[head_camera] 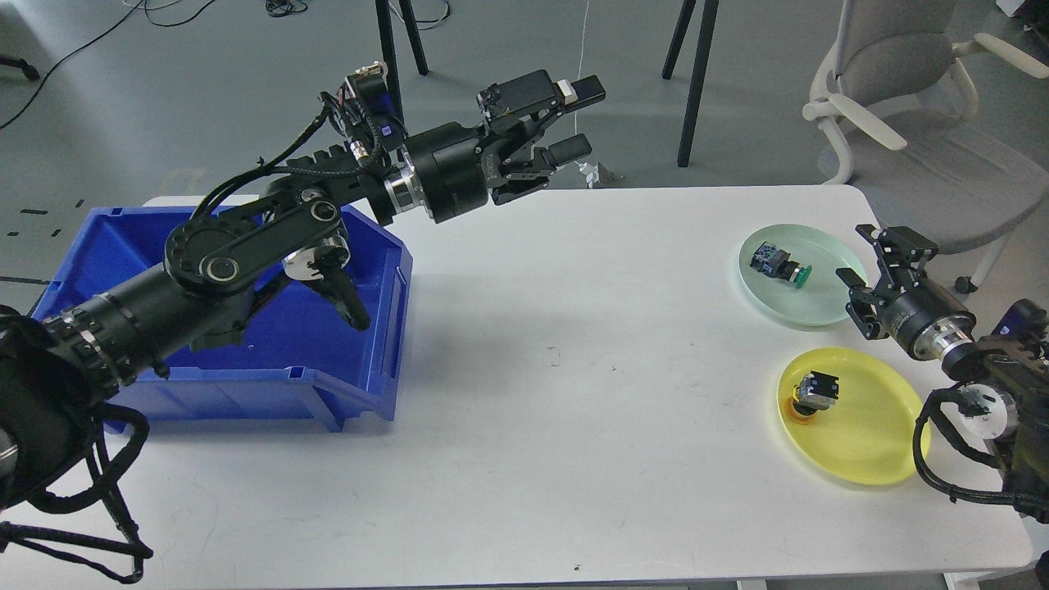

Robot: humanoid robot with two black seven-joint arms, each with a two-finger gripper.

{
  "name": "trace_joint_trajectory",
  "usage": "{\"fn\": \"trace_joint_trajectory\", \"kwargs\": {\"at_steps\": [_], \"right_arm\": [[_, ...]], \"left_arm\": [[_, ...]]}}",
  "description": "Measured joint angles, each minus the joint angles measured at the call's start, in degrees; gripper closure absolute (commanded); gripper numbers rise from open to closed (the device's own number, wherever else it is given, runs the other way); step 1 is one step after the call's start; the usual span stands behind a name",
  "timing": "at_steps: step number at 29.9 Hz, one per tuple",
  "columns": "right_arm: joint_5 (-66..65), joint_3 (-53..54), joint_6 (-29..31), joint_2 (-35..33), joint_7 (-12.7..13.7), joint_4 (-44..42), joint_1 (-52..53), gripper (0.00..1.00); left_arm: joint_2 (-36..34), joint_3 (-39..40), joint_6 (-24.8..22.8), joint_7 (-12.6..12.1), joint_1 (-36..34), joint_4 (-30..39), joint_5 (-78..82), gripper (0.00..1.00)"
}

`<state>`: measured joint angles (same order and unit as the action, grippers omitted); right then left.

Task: Pass button and place on color plate

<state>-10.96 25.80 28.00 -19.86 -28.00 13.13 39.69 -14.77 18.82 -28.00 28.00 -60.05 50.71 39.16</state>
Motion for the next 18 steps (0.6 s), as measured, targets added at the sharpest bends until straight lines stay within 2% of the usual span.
{"fn": "trace_joint_trajectory", "kwargs": {"at_steps": [3,8,12,15,18], "right_arm": [[1.61,4.04,0.00,-0.54,0.00,5.54,0.22,0.01],[2.01,13.10,0.00,-2.27,0.00,20.58,0.74,0.01],[1.95,20.23,0.01,-2.91,0.00,33.93,0.85,0.01],[1.92,23.49,0.01,-2.93,0.00,39.91,0.75,0.01],[1.92,24.97,0.01,-2.38,0.00,41.73,0.61,0.01]], "left_arm": [[-0.63,0.07,0.00,0.00,0.30,-0.15,-2.64,0.08],[-5.48,1.81,0.00,0.00,0.68,-3.78,-8.37,0.07],[-12.41,3.07,0.00,0.00,1.73,-6.37,-9.80,0.07],[-17.46,5.10,0.00,0.00,3.69,-6.72,-12.06,0.07],[-20.55,8.23,0.02,0.00,6.65,-6.78,-15.69,0.07]]}}
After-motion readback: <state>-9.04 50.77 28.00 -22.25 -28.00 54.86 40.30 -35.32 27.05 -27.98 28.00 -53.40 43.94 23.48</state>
